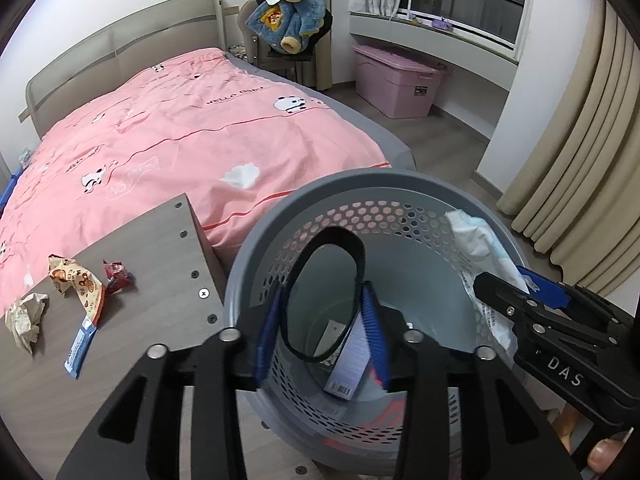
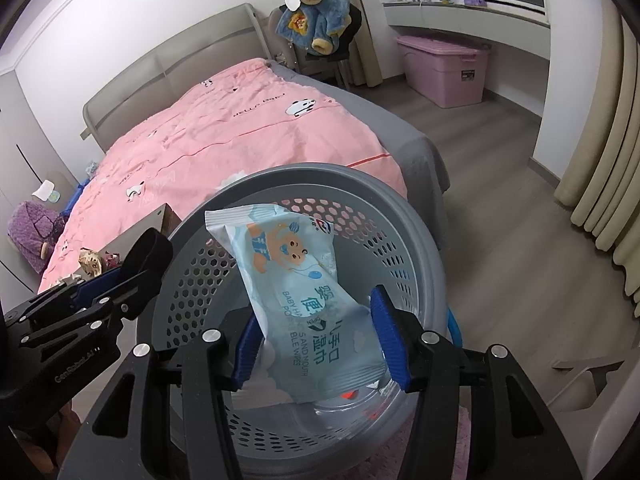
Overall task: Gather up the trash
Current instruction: 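Open both grippers to drop the band and wipes pack inside, then withdraw both grippers from the wastebasket back over the table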
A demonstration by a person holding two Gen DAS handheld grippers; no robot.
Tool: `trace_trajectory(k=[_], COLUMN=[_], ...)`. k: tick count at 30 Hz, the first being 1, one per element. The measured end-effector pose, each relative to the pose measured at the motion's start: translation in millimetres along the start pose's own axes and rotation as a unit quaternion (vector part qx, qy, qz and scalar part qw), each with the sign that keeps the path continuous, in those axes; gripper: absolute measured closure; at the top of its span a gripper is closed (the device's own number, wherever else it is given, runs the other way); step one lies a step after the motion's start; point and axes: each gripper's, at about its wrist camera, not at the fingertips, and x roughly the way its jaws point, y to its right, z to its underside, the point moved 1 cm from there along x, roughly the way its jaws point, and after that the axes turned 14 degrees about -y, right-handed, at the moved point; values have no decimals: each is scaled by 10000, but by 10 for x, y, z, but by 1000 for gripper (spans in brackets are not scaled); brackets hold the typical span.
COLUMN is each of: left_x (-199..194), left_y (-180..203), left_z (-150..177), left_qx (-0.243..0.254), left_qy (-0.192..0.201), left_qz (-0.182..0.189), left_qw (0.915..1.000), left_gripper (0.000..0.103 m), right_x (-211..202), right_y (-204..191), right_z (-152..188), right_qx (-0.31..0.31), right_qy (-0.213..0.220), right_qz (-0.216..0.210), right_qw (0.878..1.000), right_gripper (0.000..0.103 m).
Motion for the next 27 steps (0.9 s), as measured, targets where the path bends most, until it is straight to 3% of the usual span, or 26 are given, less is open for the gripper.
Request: trace_trajectory(k=[4,27], left_x=[-13,-131], left_y=[-41,-174], left_z=[14,132], left_qx=[-64,-270], left_qy=[25,110], left_qz=[-28,-148], left_qw=[10000,9995], left_gripper=[51,41], right_x=[-25,18], right_y=[4,-83], right_z=[-2,98], right_qx=[36,8], right_qy=[76,-37], right_qz=[-7,-37], right_qw=[10000,10000], right_gripper=[37,37])
